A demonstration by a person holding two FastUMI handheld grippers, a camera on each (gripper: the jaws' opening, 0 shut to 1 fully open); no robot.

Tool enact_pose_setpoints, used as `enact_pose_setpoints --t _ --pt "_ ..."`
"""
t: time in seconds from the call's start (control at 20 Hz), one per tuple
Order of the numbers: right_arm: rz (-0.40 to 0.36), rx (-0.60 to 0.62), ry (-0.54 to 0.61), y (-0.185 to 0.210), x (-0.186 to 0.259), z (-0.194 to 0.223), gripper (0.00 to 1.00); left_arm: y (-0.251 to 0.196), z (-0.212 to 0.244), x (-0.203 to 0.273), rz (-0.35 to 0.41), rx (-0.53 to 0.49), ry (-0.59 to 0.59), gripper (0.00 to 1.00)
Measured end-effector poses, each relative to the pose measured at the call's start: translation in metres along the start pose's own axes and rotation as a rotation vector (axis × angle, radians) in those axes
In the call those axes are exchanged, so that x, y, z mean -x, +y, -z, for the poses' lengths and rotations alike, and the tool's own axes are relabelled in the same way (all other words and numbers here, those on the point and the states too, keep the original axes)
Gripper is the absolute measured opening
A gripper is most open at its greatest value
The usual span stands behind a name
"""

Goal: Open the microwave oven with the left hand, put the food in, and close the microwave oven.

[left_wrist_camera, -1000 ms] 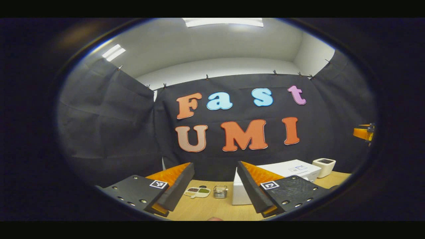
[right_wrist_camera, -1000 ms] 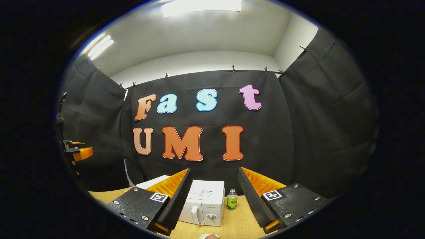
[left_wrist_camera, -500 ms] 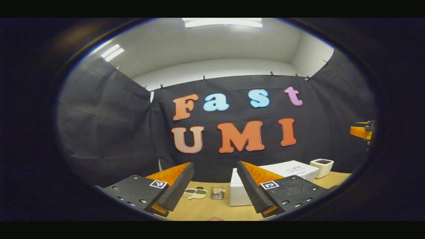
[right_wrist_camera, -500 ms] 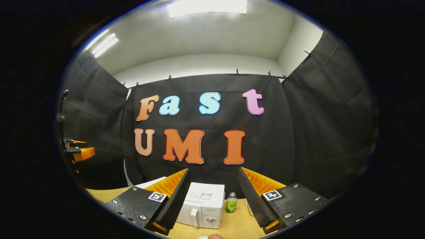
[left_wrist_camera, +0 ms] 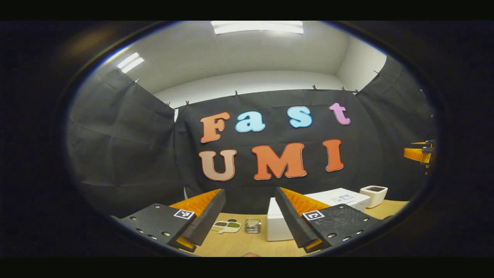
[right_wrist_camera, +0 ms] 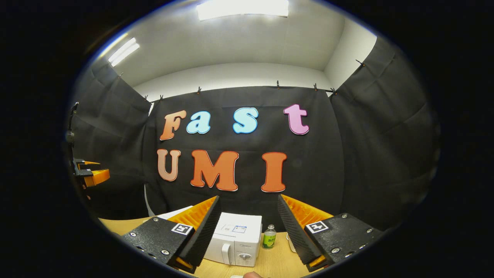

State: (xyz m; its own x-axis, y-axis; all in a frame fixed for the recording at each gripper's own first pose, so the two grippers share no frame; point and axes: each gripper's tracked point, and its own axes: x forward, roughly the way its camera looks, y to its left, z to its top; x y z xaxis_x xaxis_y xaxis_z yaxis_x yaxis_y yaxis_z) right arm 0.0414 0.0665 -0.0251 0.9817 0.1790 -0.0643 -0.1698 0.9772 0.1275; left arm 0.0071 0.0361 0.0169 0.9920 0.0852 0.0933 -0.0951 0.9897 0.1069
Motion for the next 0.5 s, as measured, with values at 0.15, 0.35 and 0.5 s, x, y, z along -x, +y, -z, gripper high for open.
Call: enact_pose_setpoints --t 0.15,0.35,0.5 --pt "-0.003 0.004 -0.003 0.0013 0.0007 -0.0006 0.93 -0.0011 -0.0006 0.0008 0.007 0.002 -0.003 0.88" --pt "-0.012 0.007 -0.016 0.0033 0.0005 -0.0046 0.93 -0.0043 -0.0035 -0.0012 0.011 -0.006 -0.009 0.87" --pt "-0.012 0.004 -0.02 0.0034 0.0004 -0.0072 0.93 -0.0044 -0.0063 -0.0018 0.005 -0.004 -0.015 0.83"
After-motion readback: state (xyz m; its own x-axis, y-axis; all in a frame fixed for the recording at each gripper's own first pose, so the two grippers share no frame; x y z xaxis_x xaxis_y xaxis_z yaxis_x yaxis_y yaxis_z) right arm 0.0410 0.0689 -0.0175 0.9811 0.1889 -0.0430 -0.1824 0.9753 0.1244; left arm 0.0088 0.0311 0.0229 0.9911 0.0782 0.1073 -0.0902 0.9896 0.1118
